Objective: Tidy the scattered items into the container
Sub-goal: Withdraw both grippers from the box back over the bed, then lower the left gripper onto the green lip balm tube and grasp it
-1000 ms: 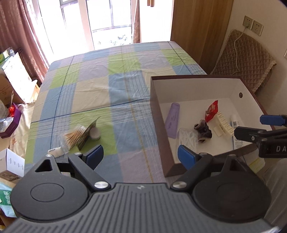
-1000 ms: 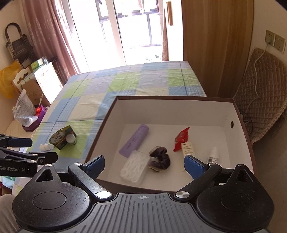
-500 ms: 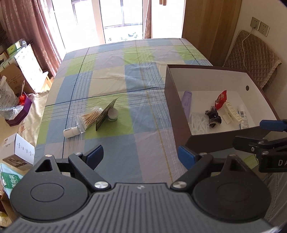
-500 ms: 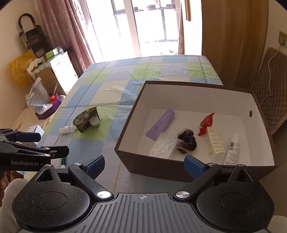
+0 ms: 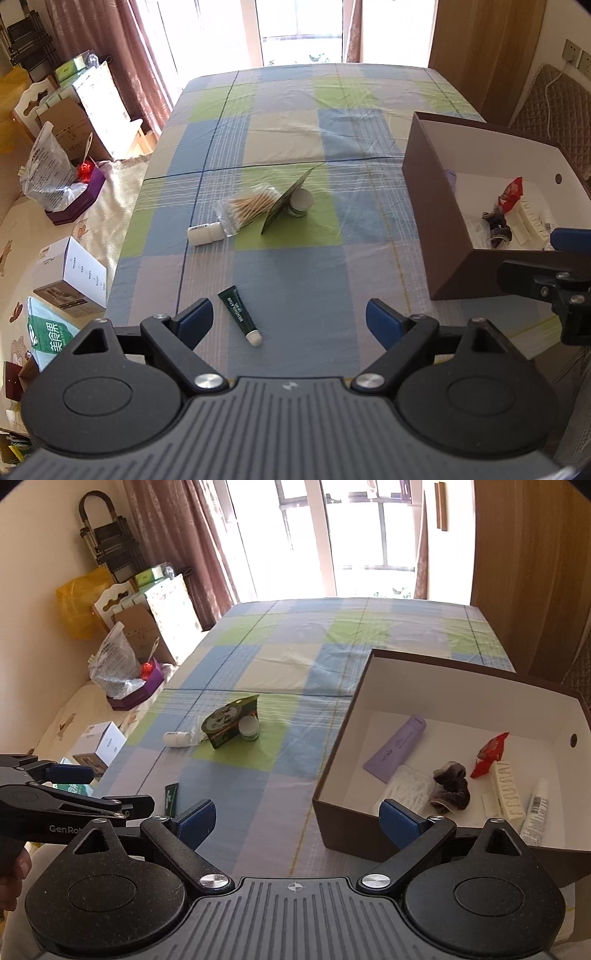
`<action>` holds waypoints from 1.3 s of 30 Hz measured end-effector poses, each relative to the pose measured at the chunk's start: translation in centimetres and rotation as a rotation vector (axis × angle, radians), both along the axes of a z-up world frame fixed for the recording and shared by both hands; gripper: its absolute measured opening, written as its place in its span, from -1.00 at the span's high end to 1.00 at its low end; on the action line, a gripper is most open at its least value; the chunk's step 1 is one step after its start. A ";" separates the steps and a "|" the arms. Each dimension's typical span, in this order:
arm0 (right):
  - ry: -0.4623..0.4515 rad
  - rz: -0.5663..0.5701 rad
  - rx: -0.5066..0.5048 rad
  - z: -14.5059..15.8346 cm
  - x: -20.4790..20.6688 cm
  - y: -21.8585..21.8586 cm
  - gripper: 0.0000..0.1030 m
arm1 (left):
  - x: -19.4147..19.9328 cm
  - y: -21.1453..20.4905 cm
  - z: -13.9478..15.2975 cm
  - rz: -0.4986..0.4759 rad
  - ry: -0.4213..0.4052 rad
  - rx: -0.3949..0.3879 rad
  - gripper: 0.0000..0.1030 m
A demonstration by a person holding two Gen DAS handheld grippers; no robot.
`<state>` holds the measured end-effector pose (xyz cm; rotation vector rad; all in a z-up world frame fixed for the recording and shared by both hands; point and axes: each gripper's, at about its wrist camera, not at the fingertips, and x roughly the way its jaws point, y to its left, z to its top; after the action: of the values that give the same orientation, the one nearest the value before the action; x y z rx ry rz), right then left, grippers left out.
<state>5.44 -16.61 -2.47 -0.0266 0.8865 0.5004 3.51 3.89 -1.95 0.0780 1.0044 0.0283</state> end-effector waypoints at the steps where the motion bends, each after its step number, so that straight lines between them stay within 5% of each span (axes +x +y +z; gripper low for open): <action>1: 0.000 0.008 -0.001 -0.1 0.2 0.3 -0.94 | 0.0 0.3 -0.2 0.006 0.004 0.000 -0.70; 11: 0.014 0.030 0.000 -1.4 1.8 1.7 -0.94 | 0.2 3.4 -2.3 0.075 0.030 -0.030 -0.70; 19: 0.019 0.046 0.009 -2.3 2.8 2.4 -0.94 | 0.1 6.9 -4.0 0.149 0.033 -0.137 -0.58; 23: 0.027 0.050 0.014 -2.7 3.4 2.6 -0.94 | 1.5 7.9 -6.1 0.193 0.084 -0.172 -0.26; 27: 0.032 0.052 0.010 -3.1 4.0 2.9 -0.94 | 3.4 8.5 -8.7 0.217 0.137 -0.191 -0.21; 32: 0.042 0.050 0.003 -3.6 5.0 3.1 -0.94 | 5.6 8.5 -11.5 0.216 0.187 -0.157 0.14; 39: -0.012 0.134 -0.049 -3.5 6.6 4.4 -0.94 | 6.4 8.1 -13.2 0.177 0.188 -0.117 0.35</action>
<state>12.05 -12.20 -6.01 -0.1348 0.8891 0.6029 9.94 11.95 -15.20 -0.1180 1.1970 0.1256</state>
